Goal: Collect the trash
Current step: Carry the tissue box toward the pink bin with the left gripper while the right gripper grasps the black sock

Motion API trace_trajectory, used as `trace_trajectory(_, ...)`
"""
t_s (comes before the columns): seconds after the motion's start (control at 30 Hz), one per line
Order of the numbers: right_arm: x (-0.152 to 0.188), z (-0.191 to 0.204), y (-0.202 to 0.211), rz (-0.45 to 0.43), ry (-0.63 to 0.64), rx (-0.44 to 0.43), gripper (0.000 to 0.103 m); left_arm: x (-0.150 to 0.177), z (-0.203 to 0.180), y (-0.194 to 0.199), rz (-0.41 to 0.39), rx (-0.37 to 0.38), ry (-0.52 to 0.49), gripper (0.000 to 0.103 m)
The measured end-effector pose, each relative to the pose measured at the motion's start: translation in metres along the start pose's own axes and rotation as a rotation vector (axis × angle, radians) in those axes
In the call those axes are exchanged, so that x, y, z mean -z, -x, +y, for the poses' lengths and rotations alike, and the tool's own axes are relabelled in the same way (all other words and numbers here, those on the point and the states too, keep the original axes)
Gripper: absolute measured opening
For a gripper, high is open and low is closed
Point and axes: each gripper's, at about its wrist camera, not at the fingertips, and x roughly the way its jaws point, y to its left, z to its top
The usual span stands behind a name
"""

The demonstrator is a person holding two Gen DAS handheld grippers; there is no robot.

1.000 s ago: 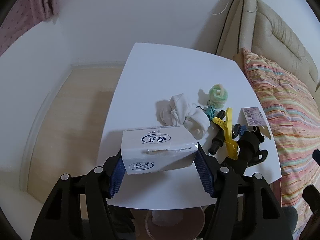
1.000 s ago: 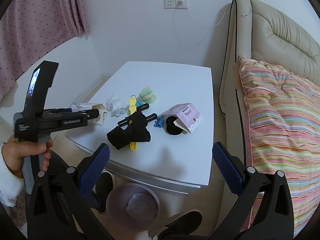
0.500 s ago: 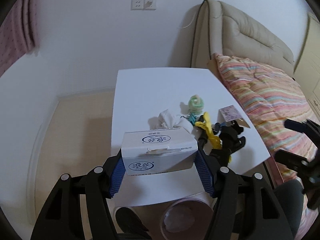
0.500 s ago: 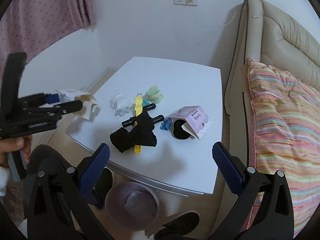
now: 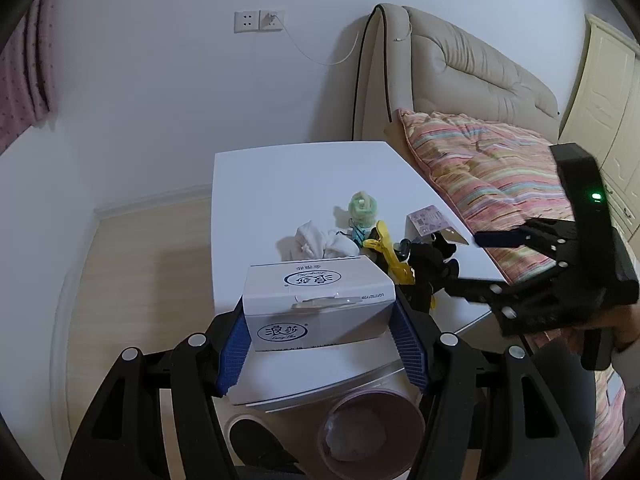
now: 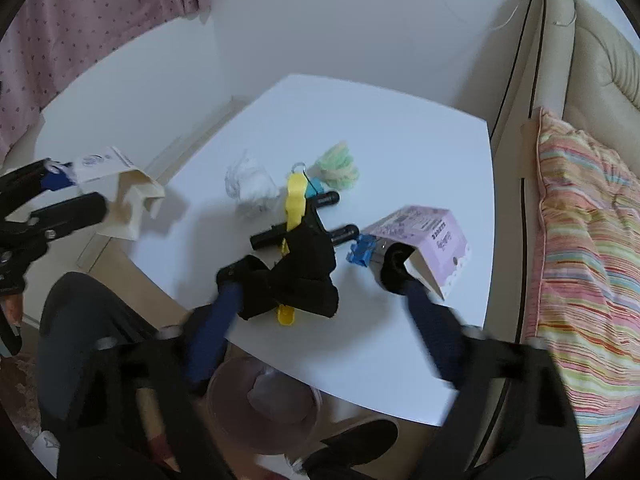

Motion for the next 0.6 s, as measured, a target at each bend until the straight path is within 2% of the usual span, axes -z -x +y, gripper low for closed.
trace_trajectory(0.03, -0.001, 0.000, -0.003, 0.005, 0.003, 0.000, 0.073, 0.001, 0.001, 0.000, 0.001, 0.003, 0.000, 0.062)
trace_trajectory(0.2, -0.001, 0.001, -0.010, 0.018, 0.002, -0.013, 0.042, 0.006, 0.003, -0.002, 0.010, 0.013, 0.007, 0.062)
trace_trajectory(0.3, 0.000, 0.002, -0.012, 0.022, 0.003, -0.029, 0.029, 0.008, 0.004, -0.004, 0.015, 0.021, 0.013, 0.062)
trace_trajectory(0.47, -0.001, 0.000, -0.013, 0.015, 0.003, -0.039, 0.017, 0.009, 0.003, -0.005, 0.021, 0.027, 0.013, 0.062)
trace_trajectory(0.6, 0.001, 0.001, -0.010, 0.000, -0.001, -0.048, 0.015, 0.009, 0.002, -0.005, 0.021, 0.032, 0.010, 0.062)
